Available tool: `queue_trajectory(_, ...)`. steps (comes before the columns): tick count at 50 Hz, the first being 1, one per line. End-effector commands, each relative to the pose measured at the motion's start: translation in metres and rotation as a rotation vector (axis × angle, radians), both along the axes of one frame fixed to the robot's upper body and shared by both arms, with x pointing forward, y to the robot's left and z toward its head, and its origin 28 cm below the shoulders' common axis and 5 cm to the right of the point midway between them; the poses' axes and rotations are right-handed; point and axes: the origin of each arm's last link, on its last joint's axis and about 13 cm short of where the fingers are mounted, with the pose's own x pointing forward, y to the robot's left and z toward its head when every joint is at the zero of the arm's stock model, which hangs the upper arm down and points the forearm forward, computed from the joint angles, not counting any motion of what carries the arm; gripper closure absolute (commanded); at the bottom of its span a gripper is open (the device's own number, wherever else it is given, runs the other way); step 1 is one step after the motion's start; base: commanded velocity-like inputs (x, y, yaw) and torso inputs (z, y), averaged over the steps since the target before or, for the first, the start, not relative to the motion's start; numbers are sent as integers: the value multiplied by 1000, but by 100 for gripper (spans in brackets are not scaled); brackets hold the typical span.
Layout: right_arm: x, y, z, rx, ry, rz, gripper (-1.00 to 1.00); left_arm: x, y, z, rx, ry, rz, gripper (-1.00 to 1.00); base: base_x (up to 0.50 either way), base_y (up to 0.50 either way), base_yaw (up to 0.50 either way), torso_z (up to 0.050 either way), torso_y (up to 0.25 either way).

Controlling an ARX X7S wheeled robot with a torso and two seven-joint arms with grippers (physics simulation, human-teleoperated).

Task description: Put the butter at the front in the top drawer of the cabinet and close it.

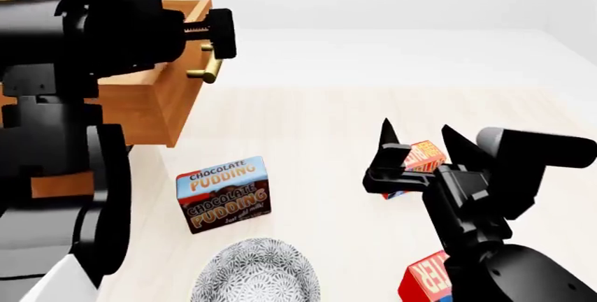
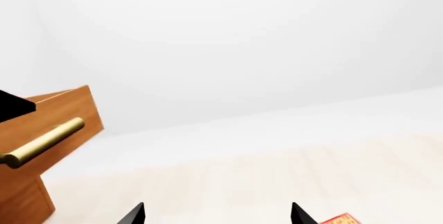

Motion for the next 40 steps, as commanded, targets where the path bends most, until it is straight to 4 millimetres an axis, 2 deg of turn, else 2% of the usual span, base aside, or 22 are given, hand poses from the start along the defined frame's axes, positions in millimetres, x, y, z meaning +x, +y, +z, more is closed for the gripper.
queue_trajectory(1,-6,1,2,1,-12,15,-100,-28,-14,29,-112,-107,-201,-100,0,0,0,0,0)
queue_trajectory(10,-12,0,3,1,-18,16,-100,-52,-5,39,-72,-192,-170,-100,0,0,0,0,1)
queue_trajectory(16,-13,-4,8,3,-34,-5,-100,-100,-2,32,-68,-399,-158,-100,0,0,0,0,0)
queue_trajectory(21,-11,-5,10,0,-41,-22,-100,-150,0,7,-73,-735,-43,-100,0,0,0,0,0)
queue_trajectory(24,-10,-4,10,-5,-40,-26,-100,-170,0,-10,-63,-869,24,-100,0,0,0,0,0)
queue_trajectory(28,-7,-3,11,-12,-41,-30,-100,-197,-2,-37,-52,-1001,20,-100,0,0,0,0,0)
queue_trajectory(35,-3,-3,10,-20,-28,-43,-100,-224,-2,-80,-80,-1113,-10,-100,0,0,0,0,0)
queue_trajectory(40,-1,-2,9,-29,-21,-46,-100,-234,0,-89,-61,-1170,30,-100,0,0,0,0,0)
